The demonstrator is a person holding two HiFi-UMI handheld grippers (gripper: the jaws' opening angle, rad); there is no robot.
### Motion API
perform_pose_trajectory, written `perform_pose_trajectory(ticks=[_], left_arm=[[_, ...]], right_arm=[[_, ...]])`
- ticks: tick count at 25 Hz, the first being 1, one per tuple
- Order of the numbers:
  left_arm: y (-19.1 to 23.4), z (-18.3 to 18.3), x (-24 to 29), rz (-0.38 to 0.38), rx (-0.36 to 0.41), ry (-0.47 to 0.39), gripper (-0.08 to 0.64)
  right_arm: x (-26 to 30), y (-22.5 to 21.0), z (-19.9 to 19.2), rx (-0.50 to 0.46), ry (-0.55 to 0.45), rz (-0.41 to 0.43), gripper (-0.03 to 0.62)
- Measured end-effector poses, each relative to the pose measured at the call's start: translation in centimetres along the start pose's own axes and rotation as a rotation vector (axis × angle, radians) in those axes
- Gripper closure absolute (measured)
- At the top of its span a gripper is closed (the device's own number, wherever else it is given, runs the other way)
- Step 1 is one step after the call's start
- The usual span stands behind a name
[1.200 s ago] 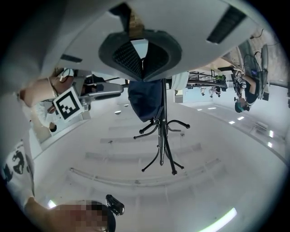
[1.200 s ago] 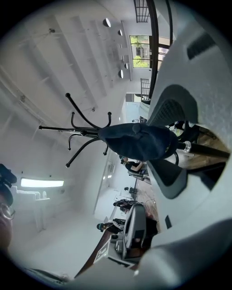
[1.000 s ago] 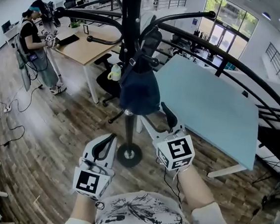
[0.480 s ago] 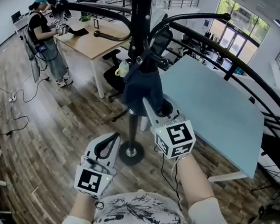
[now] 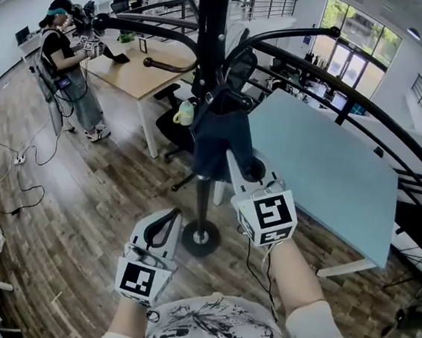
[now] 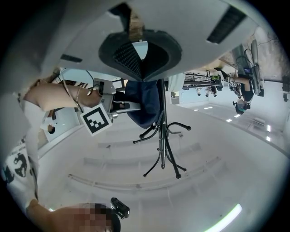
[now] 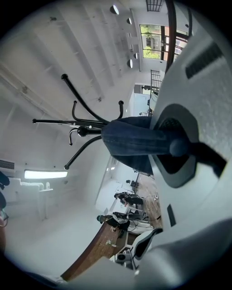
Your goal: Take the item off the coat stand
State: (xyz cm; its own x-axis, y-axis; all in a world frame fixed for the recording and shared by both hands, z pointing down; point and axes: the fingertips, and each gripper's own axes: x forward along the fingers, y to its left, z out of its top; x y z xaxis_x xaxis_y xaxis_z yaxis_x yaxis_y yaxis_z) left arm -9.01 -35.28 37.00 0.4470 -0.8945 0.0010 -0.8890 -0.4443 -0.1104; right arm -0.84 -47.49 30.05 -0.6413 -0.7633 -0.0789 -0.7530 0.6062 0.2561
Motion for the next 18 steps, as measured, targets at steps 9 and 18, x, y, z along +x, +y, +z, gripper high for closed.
perform_pose_trajectory(ticks=[9, 18], left_arm=[[0.5, 0.5, -1.2, 0.003, -0.001, -0.017, 0.555], [0.1, 0.8, -1.2, -0.028, -0.007, -0.029, 0.555]], right_arm=[[-3.1, -0.2, 4.6, -0.040, -0.064, -0.062, 0.591], [-7.5, 0.6, 4.1, -0.064, -0.063, -0.108, 0.591]])
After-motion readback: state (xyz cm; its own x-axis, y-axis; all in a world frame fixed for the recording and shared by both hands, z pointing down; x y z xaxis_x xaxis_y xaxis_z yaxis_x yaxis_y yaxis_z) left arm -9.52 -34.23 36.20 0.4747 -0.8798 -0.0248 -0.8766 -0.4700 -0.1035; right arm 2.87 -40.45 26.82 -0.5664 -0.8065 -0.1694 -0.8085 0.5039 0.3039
